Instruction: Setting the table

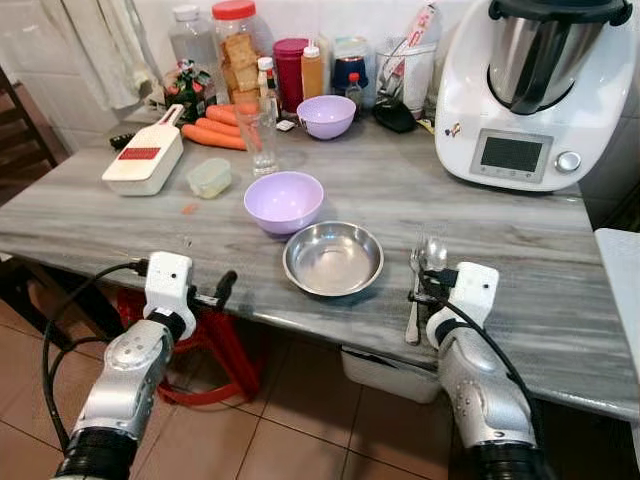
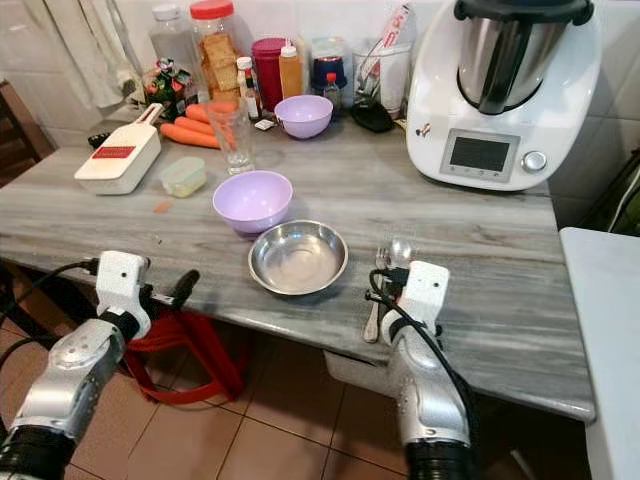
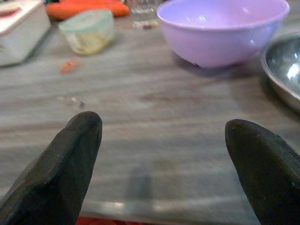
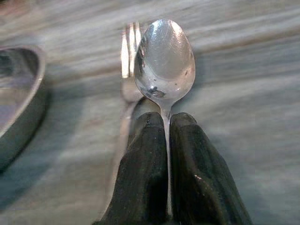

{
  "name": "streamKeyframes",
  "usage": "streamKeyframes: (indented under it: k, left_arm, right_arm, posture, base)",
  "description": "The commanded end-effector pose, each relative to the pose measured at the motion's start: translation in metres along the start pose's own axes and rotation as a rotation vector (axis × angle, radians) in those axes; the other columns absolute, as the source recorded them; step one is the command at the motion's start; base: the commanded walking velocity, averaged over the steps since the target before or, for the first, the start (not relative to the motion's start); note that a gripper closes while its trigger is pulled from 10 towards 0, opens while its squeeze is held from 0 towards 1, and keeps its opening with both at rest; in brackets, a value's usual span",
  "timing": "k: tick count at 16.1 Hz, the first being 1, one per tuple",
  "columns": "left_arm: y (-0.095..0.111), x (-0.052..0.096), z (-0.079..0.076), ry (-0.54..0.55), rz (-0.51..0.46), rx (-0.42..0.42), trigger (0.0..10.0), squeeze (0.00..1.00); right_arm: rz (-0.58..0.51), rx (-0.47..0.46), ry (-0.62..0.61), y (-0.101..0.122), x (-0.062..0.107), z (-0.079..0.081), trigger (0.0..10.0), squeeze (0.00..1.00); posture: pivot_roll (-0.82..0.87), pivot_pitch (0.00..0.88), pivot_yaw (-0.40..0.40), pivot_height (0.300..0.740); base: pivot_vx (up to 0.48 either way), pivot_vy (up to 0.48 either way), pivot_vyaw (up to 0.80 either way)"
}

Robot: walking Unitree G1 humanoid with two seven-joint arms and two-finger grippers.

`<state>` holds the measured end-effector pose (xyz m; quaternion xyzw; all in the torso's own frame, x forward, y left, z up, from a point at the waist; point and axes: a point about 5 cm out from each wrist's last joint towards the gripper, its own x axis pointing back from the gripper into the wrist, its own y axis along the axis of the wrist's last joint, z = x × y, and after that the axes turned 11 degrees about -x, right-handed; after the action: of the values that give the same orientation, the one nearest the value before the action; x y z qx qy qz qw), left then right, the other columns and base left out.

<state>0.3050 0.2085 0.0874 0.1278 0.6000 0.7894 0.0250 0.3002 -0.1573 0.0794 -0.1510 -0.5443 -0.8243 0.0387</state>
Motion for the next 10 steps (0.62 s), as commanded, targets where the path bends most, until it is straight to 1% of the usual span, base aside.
streamKeyframes:
  k: [1,2,3,5,7,8,9,10]
  left_arm:
    - [0.011,-0.002,0.009,0.009,-0.036,0.005,10.0,0.0]
    - [0.011,-0.006,0.006,-0.056,-0.071,0.041,10.0,0.0]
    - [0.011,-0.01,0.005,-0.142,-0.127,0.084,10.0,0.0]
    - [0.016,-0.012,-0.003,-0.266,-0.176,0.14,10.0,0.0]
    - [0.02,-0.01,-0.012,-0.375,-0.191,0.138,10.0,0.0]
    - [0.021,-0.008,-0.014,-0.403,-0.196,0.13,10.0,0.0]
    - [0.02,-0.007,-0.016,-0.478,-0.209,0.122,10.0,0.0]
    - [0.018,-0.004,-0.018,-0.524,-0.206,0.111,10.0,0.0]
  right_arm:
    - [0.018,-0.007,-0.024,-0.002,0.0,-0.006,10.0,0.0]
    - [0.017,-0.006,-0.025,-0.002,0.0,-0.006,10.0,0.0]
    - [0.016,-0.006,-0.028,-0.003,0.001,-0.007,10.0,0.0]
    - [0.018,-0.007,-0.027,-0.004,0.001,-0.007,10.0,0.0]
    - [0.022,-0.008,-0.022,-0.005,0.002,-0.006,10.0,0.0]
    - [0.024,-0.008,-0.02,-0.005,0.002,-0.005,10.0,0.0]
    - [0.027,-0.007,-0.019,-0.006,0.002,-0.005,10.0,0.0]
    - [0.029,-0.007,-0.019,-0.006,0.002,-0.005,10.0,0.0]
  posture:
    - [-0.09,0.0,0.066,0.74]
    - [-0.09,0.0,0.066,0.74]
    - [-0.09,0.0,0.067,0.74]
    - [-0.09,0.0,0.067,0.74]
    - [-0.09,0.0,0.066,0.74]
    - [-0.09,0.0,0.065,0.74]
    - [-0.09,0.0,0.063,0.74]
    - [-0.09,0.0,0.064,0.74]
  base:
    - [0.0,0.0,0.0]
    - [0.0,0.0,0.0]
    - [0.0,0.0,0.0]
    - [0.0,0.0,0.0]
    - [0.0,0.0,0.0]
    - [0.0,0.0,0.0]
    - [0.0,0.0,0.0]
    - [0.0,0.0,0.0]
